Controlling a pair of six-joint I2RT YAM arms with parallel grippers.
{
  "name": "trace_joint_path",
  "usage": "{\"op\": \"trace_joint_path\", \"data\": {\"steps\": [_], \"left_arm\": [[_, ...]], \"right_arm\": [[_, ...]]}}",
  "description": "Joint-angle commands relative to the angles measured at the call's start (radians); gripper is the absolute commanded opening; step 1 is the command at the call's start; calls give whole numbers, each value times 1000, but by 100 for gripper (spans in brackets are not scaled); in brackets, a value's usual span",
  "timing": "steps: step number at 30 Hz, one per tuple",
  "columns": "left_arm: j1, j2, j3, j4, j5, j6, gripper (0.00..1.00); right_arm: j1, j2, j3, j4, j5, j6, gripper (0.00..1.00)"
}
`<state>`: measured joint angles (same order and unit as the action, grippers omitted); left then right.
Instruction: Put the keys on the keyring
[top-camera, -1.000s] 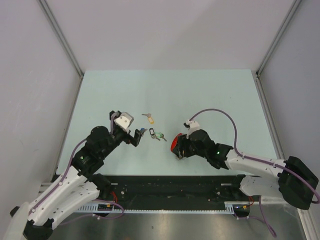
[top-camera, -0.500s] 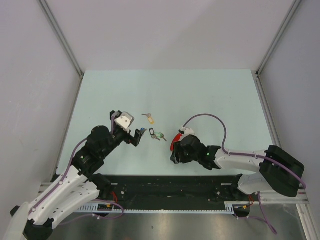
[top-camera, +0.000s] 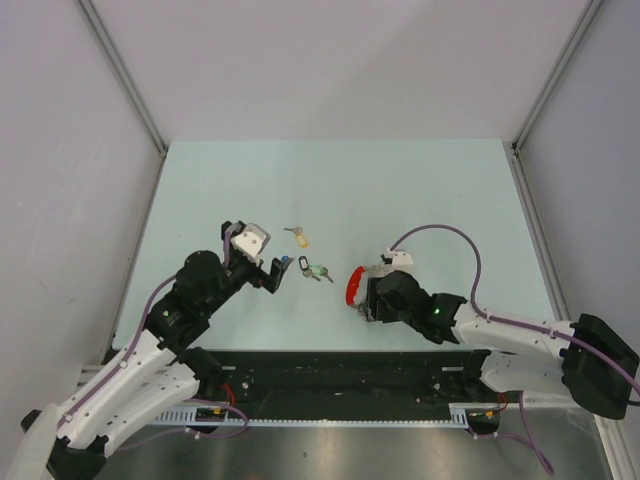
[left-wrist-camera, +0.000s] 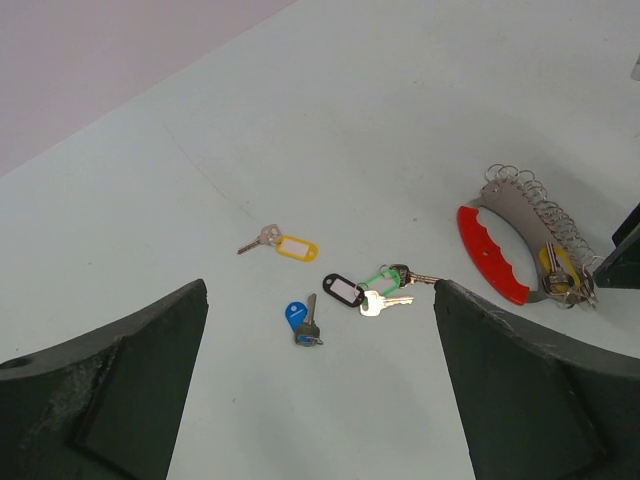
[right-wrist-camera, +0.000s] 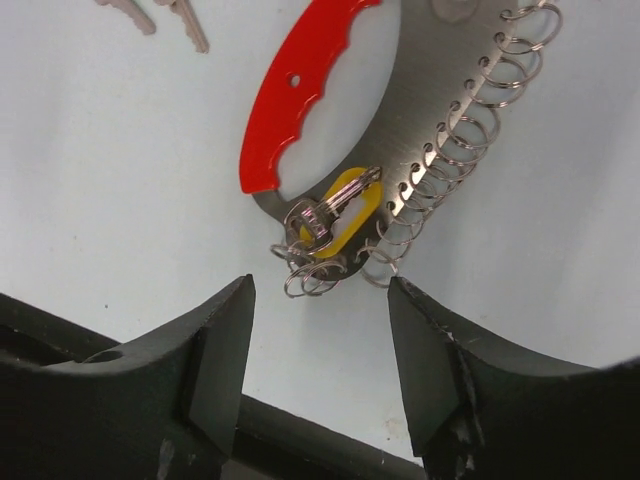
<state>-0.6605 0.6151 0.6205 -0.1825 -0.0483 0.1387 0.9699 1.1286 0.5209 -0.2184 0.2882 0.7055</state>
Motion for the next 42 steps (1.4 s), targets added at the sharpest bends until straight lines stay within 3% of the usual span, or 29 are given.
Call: {"op": "trace_joint_path", "data": {"steps": [1, 6, 16, 34, 42], "left_arm": [[7, 0, 2, 21, 11, -4, 100], [7, 2, 2, 21, 8, -4, 100], [7, -3, 2, 21, 5, -2, 100], [7, 8, -1, 25, 5, -4, 100], [7, 6, -2, 26, 2, -4, 100]], "right_arm": [[53, -23, 10, -6, 100, -1, 54], [79, 39, 19, 10, 111, 15, 30], [101, 100, 34, 56, 98, 22, 26], [110, 184, 36, 109, 77, 23, 28], [105, 175, 34, 22, 164, 41, 26]]}}
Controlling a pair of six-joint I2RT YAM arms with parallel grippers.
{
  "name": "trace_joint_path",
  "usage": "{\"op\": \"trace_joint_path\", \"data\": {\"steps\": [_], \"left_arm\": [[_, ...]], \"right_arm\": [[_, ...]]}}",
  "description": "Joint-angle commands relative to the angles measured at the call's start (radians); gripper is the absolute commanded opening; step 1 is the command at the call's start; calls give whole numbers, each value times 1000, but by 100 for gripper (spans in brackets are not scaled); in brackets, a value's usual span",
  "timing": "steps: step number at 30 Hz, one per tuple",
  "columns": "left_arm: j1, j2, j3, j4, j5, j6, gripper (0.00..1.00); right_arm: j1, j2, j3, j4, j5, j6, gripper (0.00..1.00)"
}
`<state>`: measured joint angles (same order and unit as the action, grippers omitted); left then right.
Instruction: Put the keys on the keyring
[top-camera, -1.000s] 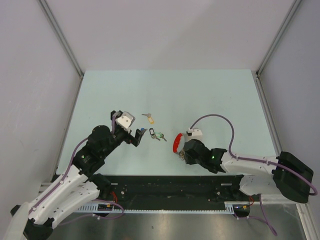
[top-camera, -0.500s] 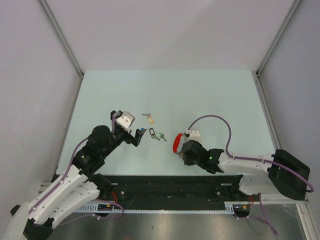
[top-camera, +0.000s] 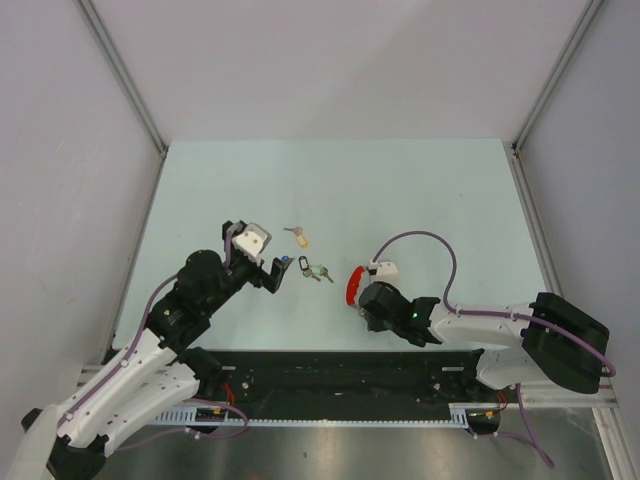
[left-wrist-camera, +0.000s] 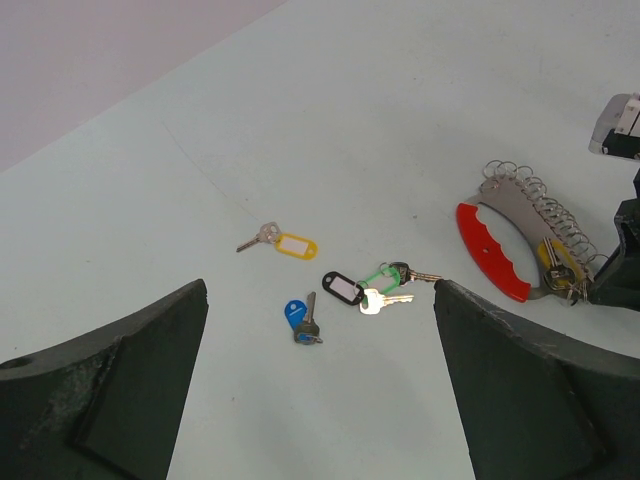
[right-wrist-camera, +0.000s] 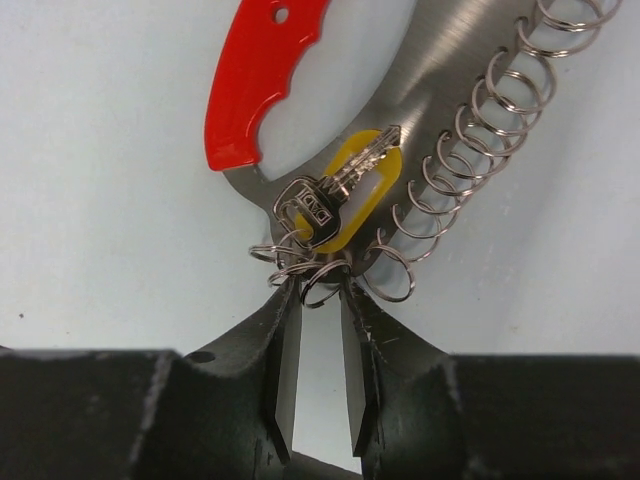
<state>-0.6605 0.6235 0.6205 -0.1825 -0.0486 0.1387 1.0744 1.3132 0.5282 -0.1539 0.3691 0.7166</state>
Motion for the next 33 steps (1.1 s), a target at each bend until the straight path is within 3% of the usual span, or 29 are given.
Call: {"op": "trace_joint_path", "data": {"steps": [1, 13, 23, 33], "left_arm": [[7, 1, -2, 26, 3, -4, 100], [7, 2, -1, 25, 4, -4, 100], [7, 2, -1, 23, 3, -2, 100], [7, 2, -1, 23, 3, -4, 100]], "right_arm": [[-1, -14, 29, -48, 90, 30, 26], [-25, -60, 27, -133, 139, 38, 17], [-27, -61, 27, -134, 134, 37, 1], [-36, -98, 27, -165, 152, 37, 0]]}}
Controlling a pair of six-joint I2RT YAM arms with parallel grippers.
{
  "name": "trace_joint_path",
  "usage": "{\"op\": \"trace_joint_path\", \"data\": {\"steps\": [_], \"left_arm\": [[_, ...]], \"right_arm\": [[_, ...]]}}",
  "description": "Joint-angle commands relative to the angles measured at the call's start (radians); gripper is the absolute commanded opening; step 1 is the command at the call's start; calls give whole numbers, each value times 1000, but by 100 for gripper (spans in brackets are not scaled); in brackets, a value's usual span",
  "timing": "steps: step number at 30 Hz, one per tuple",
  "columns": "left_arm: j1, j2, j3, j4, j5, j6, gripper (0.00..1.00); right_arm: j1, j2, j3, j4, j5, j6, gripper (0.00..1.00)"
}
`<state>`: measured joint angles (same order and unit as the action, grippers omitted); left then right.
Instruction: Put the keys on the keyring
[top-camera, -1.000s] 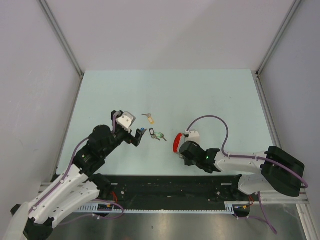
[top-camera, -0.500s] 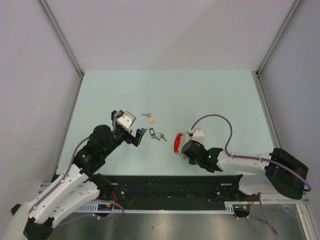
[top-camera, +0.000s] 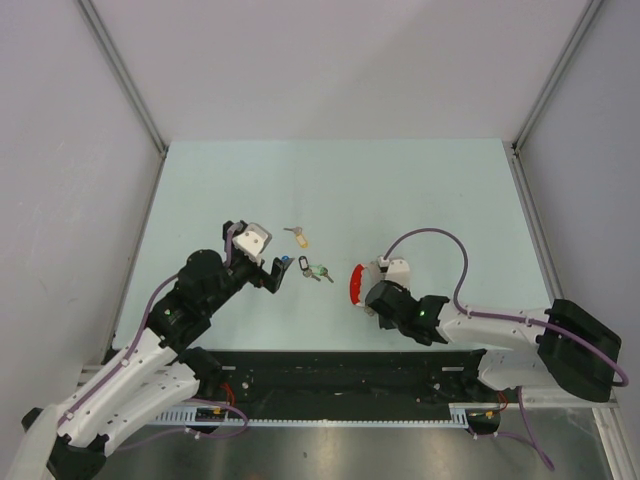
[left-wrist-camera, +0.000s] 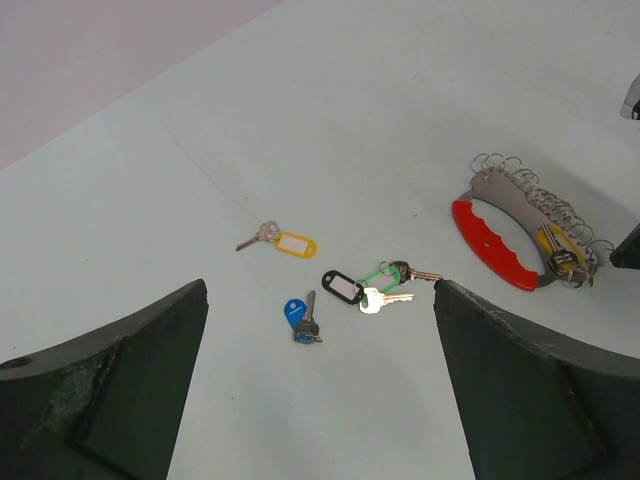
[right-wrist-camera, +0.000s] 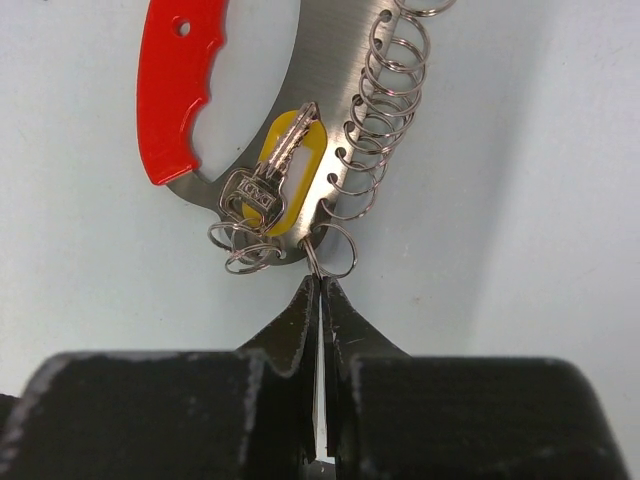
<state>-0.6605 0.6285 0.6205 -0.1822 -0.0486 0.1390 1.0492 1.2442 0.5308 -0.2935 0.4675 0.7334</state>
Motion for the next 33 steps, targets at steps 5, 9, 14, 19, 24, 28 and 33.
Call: {"op": "trace_joint_path", "data": {"steps": [5, 9, 14, 19, 24, 28, 33], "left_arm": [[7, -10, 1, 23, 1, -4, 100], [7, -21, -2, 24, -4, -3, 100], [7, -15, 1, 21, -5, -3, 100], [7, -13, -1, 23, -7, -3, 100], [7, -7, -1, 21, -4, -3, 100], [7, -6, 1, 21, 3, -3, 100], [7, 0, 1, 23, 39, -3, 100]], "right_arm": [[-21, -49, 20, -21, 56, 14, 0], [-26, -74, 17, -25, 62, 12, 0], [-58, -141, -6, -32, 56, 6, 0], [-83, -203, -40, 26, 0, -37, 0], [-90, -238, -58, 73, -30, -100, 0], [-100, -250, -77, 112, -72, -147, 0], [-98, -354, -109, 241, -116, -314, 0]]}}
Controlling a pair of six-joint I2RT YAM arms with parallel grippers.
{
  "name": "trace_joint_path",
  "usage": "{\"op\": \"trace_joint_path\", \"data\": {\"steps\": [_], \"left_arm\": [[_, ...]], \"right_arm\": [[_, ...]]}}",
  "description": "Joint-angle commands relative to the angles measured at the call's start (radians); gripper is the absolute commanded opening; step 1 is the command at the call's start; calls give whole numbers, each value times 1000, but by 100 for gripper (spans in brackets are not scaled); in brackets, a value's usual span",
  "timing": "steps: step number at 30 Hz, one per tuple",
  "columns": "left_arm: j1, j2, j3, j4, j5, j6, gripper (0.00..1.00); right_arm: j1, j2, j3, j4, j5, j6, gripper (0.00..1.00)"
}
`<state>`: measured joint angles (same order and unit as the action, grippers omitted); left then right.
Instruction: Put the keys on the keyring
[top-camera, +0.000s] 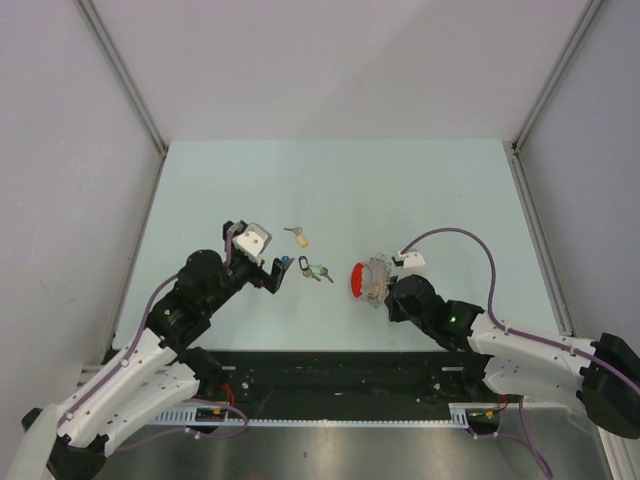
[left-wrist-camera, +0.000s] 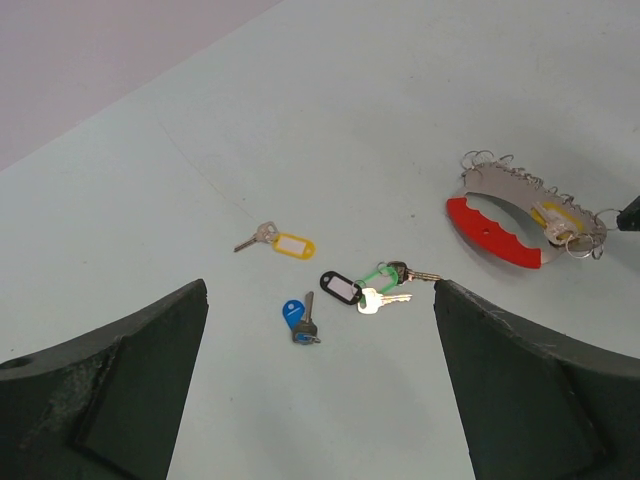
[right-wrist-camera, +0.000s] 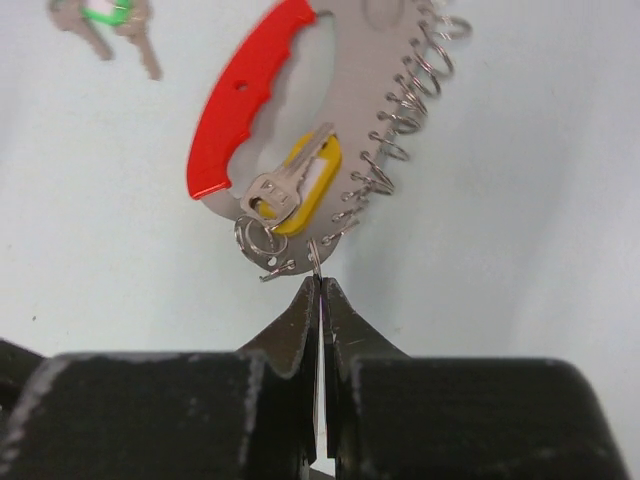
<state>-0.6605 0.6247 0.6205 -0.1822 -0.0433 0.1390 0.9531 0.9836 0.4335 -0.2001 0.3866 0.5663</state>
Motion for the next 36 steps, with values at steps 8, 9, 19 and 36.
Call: {"op": "trace_joint_path", "data": {"steps": [8, 9, 19, 36], "left_arm": [[7, 9, 1, 50, 212, 14, 100], [7, 13, 4, 53, 242, 17, 100], [7, 110, 88, 56, 463, 50, 98], [-14, 359, 179, 20, 733, 166, 73]], "right_arm": [[-5, -264, -12, 361, -172, -453, 0], [-14, -269, -12, 382, -214, -477, 0], [-146, -224, 11, 637, -638, -667, 0], [-160, -77, 111, 545, -874, -856, 0]]}}
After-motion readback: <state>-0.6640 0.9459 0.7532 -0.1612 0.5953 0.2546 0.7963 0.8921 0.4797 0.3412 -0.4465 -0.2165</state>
